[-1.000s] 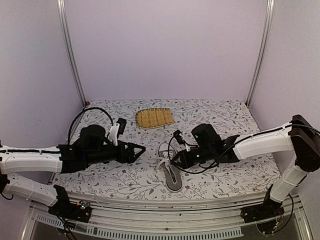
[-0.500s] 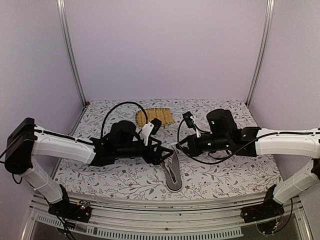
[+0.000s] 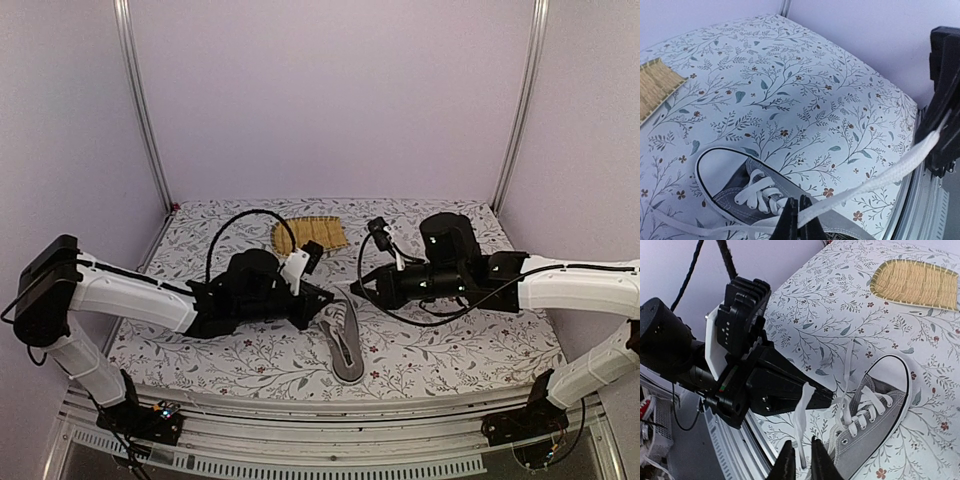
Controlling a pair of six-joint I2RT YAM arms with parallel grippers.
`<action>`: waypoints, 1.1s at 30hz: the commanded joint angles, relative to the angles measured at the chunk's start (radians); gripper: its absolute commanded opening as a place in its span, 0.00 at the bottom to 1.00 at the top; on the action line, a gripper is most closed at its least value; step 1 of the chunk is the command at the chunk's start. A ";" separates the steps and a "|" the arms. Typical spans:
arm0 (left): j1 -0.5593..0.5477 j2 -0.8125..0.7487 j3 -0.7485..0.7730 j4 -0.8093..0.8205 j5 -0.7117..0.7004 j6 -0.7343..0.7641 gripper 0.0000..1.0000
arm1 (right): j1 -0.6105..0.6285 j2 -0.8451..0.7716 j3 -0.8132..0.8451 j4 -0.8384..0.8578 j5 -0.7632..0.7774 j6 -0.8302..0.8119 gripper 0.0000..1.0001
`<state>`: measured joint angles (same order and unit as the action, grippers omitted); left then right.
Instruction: Tie the shoes
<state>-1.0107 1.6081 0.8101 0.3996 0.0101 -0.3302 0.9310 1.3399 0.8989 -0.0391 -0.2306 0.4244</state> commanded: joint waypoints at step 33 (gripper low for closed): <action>0.171 -0.348 -0.346 -0.050 -0.105 -0.458 0.00 | 0.080 0.619 0.483 -0.321 0.105 -0.154 0.43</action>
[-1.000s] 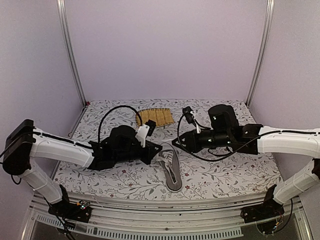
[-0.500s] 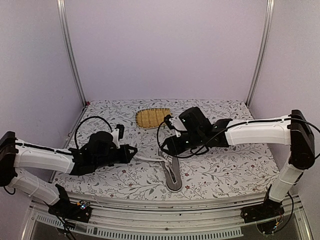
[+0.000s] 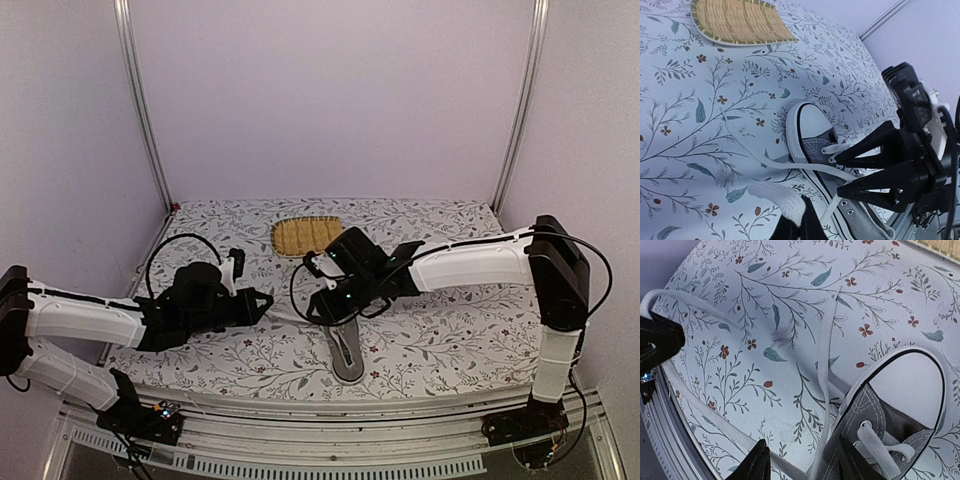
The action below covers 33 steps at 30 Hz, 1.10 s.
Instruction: Tie the shoes
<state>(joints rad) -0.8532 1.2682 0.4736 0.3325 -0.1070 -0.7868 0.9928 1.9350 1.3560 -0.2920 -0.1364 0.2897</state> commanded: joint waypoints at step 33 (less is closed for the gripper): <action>0.087 -0.010 -0.058 -0.030 0.011 -0.051 0.00 | -0.037 -0.325 -0.375 0.083 0.221 0.311 0.03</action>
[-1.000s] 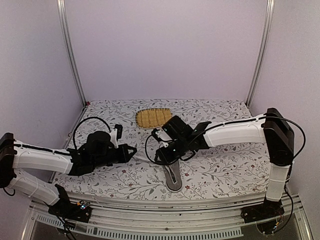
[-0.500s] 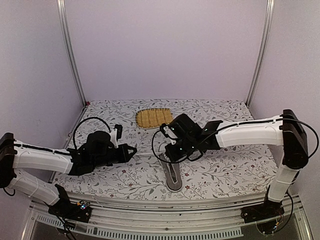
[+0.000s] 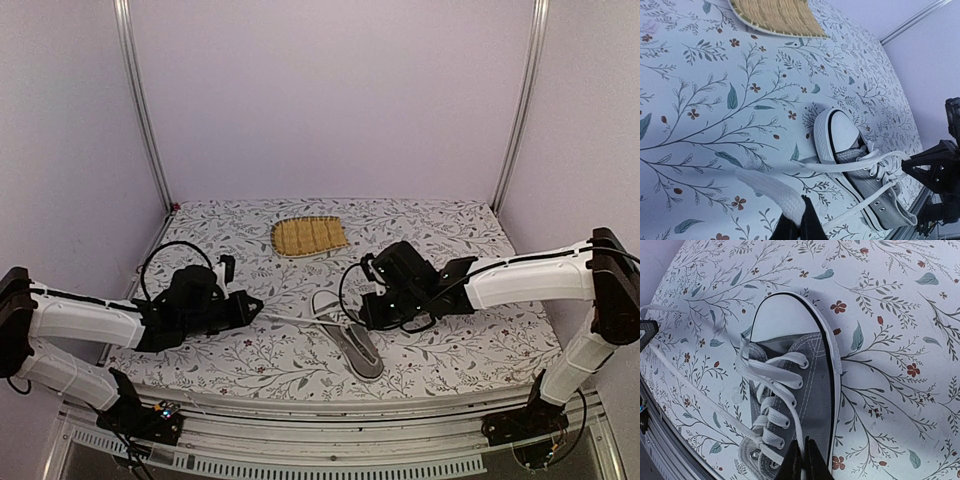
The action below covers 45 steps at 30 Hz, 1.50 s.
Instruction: Tie the shoes
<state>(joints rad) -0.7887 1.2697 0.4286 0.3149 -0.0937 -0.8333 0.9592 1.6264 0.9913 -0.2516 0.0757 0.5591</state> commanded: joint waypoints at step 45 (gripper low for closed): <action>0.118 -0.039 -0.014 0.072 0.246 0.154 0.00 | -0.016 -0.230 -0.175 0.132 -0.110 -0.069 0.63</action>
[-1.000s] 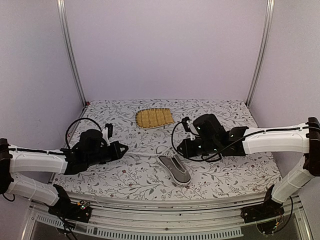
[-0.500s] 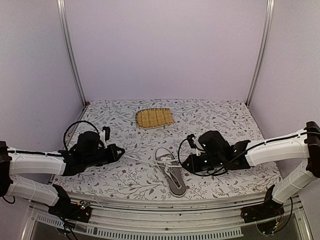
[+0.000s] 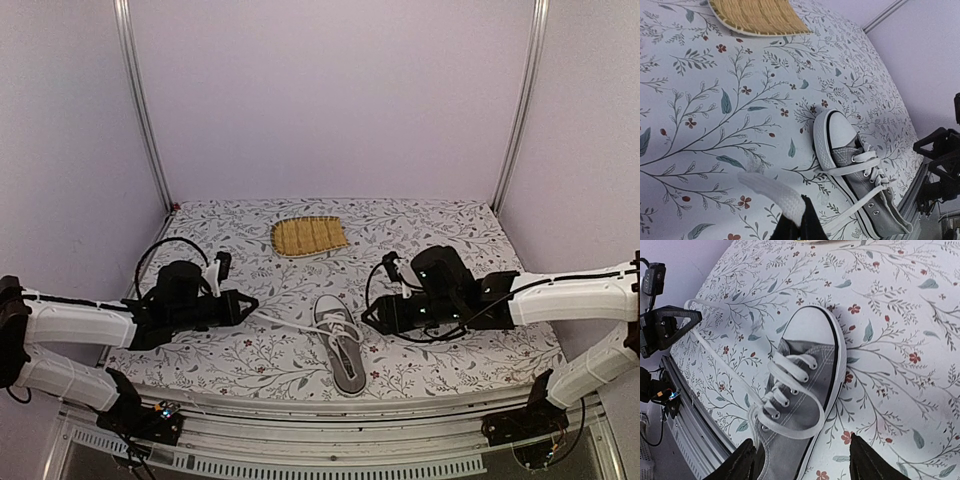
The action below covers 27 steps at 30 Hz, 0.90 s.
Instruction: Tie the shoes
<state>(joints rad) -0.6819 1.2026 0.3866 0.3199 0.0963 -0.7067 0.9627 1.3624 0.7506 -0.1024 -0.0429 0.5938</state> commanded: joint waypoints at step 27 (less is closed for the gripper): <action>-0.001 0.084 0.067 0.082 0.093 0.034 0.00 | -0.024 0.397 0.198 0.086 -0.145 -0.244 0.42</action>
<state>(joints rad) -0.6823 1.2694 0.4244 0.3817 0.1741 -0.6910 0.9413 1.7370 0.9718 -0.0513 -0.1677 0.3538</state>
